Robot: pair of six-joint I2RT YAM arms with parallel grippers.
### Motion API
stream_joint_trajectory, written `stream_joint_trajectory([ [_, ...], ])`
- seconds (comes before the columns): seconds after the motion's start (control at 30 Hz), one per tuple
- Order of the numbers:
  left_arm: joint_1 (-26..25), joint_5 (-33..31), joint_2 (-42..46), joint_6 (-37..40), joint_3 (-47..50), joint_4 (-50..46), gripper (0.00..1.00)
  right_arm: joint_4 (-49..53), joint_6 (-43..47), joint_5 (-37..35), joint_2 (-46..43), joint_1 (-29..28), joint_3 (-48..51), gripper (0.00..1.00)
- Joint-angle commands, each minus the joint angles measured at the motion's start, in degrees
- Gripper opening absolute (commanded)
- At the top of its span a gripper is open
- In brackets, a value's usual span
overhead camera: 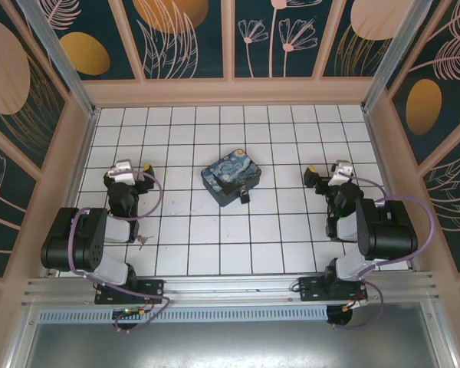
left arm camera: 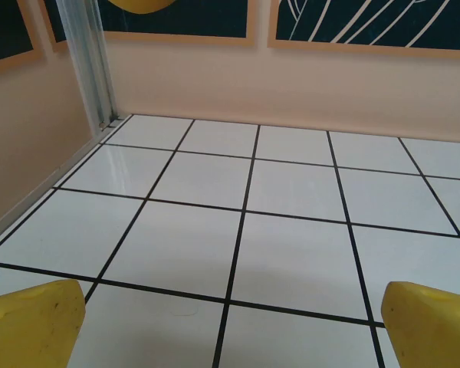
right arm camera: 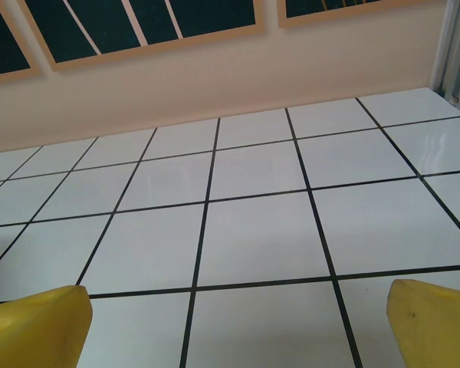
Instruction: Unlock a padlock with a key
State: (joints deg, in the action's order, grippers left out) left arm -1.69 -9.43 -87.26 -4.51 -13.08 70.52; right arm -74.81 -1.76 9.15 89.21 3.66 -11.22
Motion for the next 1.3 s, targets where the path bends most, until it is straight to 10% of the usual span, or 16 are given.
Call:
stream_joint_trajectory([
  [0.0, 0.4, 0.2, 0.3, 0.6, -0.3, 2.6, 0.99, -1.9, 1.3, 0.6, 0.3, 0.3, -0.8, 0.99],
  [1.0, 1.1, 1.1, 0.4, -0.3, -0.9, 1.5, 0.99, -1.7, 1.2, 0.9, 0.3, 0.5, -1.0, 0.99],
  [1.27, 1.1, -20.8, 10.1, -19.6, -26.0, -55.2, 0.96, 31.2, -1.9, -12.7, -11.8, -0.7, -13.1, 0.95],
])
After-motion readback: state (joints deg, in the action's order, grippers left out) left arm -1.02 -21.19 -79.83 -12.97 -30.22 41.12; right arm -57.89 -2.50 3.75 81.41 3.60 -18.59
